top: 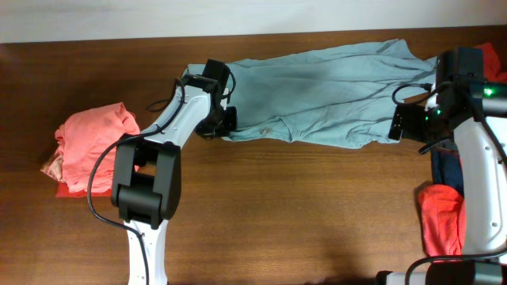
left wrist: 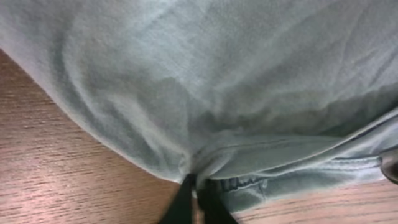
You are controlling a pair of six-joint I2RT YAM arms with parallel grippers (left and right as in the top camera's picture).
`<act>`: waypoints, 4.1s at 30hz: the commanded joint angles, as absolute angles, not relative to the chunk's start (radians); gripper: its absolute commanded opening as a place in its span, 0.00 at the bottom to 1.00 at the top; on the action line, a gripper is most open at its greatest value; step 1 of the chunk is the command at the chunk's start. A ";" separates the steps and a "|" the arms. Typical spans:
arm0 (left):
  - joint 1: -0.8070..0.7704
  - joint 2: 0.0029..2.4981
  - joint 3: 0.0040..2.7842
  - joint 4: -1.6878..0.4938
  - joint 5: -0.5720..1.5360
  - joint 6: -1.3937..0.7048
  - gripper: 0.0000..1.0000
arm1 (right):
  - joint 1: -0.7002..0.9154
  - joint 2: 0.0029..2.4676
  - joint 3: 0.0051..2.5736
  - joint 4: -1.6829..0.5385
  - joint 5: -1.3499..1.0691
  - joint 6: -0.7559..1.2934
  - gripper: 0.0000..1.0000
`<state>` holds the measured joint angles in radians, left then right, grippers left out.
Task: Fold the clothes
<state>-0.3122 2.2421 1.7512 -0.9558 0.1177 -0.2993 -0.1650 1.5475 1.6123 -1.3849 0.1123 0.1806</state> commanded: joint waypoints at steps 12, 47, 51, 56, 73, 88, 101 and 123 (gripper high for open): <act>-0.113 2.141 1.797 -1.078 -0.137 -0.302 0.00 | -0.171 1.542 1.629 -1.391 0.128 0.172 0.99; -0.455 2.170 1.752 -0.769 0.166 -0.272 0.64 | -0.171 1.542 1.629 -1.392 0.128 0.172 0.99; -0.492 2.209 1.752 -0.749 0.102 -0.237 0.63 | -0.171 1.542 1.629 -1.392 0.128 0.172 0.99; -0.501 2.244 1.751 -0.722 -0.034 -0.233 0.55 | -0.171 1.542 1.629 -1.393 0.128 0.172 0.99; -0.501 2.295 1.757 -0.685 -0.031 -0.229 0.08 | -0.171 1.542 1.629 -1.400 0.125 0.172 0.99; -0.451 2.131 1.901 -1.123 -0.098 -0.178 0.00 | -0.171 1.542 1.629 -1.398 0.127 0.172 0.99; -0.154 2.089 1.898 -1.543 -0.161 -0.250 0.00 | -0.171 1.544 1.628 -1.399 0.129 0.171 0.99; -0.104 2.088 1.898 -1.500 -0.059 -0.237 0.00 | -0.170 1.764 1.539 -1.187 0.030 0.071 0.99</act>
<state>-0.1051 2.1002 1.8900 -1.5082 -0.0593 -0.2314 -0.1650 1.6733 1.5627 -1.2247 0.0448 0.1089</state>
